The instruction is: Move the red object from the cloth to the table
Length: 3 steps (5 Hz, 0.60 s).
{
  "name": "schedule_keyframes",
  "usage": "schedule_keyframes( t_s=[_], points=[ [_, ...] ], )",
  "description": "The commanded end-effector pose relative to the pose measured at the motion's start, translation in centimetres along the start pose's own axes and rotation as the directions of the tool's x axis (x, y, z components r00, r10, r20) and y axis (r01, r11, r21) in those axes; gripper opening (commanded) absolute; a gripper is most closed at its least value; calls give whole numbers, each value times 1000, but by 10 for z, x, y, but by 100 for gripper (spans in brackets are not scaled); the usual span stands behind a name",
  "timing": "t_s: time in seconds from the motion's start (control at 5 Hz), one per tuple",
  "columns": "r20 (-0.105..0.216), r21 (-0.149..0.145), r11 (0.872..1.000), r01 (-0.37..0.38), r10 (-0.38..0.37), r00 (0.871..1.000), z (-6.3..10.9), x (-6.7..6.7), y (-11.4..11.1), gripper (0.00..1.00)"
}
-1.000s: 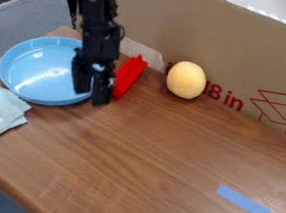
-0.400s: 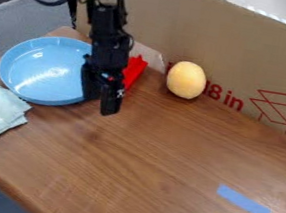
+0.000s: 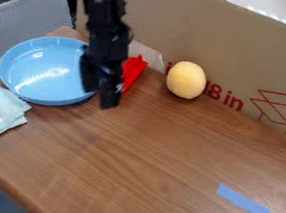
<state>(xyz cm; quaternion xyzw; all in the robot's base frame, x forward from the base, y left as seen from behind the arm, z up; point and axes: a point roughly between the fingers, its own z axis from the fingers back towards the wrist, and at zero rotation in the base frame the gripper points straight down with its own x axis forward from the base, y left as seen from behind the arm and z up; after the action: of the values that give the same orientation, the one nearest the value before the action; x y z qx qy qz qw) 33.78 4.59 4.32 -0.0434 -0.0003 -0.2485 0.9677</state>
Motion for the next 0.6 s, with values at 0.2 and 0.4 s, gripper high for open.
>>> schedule_keyframes(
  t_s=[0.2, 0.4],
  points=[
    [137, 213, 976, -51, 22, 990, 75, 20, 27, 100],
    [116, 205, 977, -58, 35, 993, 77, -2, 18, 100]
  ],
)
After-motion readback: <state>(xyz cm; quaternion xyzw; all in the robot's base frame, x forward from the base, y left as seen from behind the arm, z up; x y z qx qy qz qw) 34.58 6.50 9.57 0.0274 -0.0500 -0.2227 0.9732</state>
